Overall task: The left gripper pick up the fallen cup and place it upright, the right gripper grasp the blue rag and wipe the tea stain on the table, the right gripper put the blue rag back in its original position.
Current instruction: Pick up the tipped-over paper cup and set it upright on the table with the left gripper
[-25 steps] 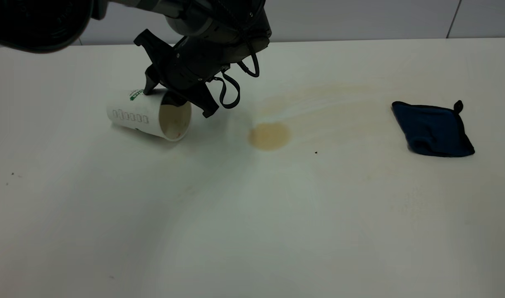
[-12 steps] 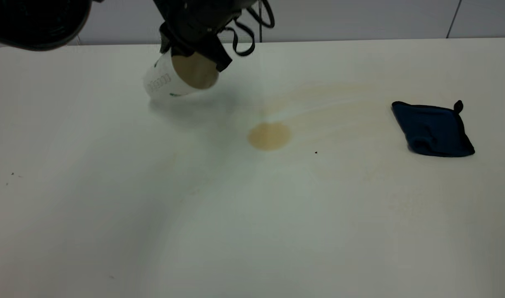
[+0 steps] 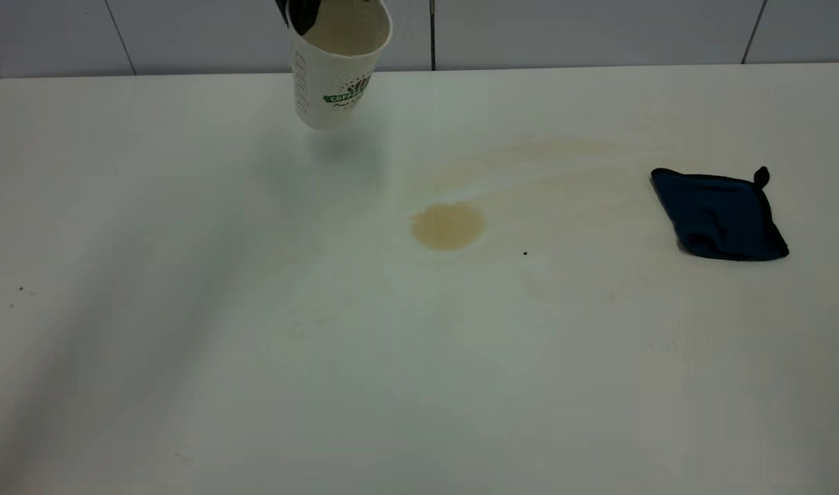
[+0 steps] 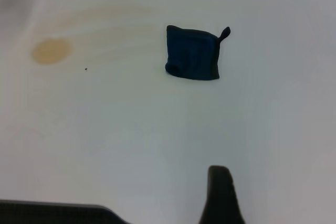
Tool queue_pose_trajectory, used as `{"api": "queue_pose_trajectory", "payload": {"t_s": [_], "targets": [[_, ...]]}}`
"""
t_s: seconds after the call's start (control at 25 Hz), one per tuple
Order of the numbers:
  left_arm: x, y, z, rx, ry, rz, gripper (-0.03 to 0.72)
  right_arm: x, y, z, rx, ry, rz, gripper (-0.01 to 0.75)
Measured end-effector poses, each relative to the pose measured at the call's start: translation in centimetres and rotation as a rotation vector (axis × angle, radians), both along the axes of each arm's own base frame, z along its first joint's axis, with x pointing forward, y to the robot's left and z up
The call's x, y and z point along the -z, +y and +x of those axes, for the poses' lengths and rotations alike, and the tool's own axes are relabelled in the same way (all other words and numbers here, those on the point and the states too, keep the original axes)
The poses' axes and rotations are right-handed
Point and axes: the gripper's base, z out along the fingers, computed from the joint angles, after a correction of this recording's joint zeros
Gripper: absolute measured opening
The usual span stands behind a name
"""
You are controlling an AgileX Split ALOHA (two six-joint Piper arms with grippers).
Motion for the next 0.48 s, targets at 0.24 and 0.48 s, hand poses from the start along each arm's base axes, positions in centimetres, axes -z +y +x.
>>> {"api": "queue_pose_trajectory", "payload": {"t_s": [0.24, 0.48], "targets": [[0.3, 2.9, 1.1, 0.138, 0.078, -0.090, 0.008, 0.0, 0.0, 0.0, 0.000, 0.000, 0.000, 0.584], [2.6, 5.4, 2.0, 0.119, 0.142, -0.169, 0.008, 0.0, 0.0, 0.0, 0.000, 0.000, 0.000, 0.584]]}}
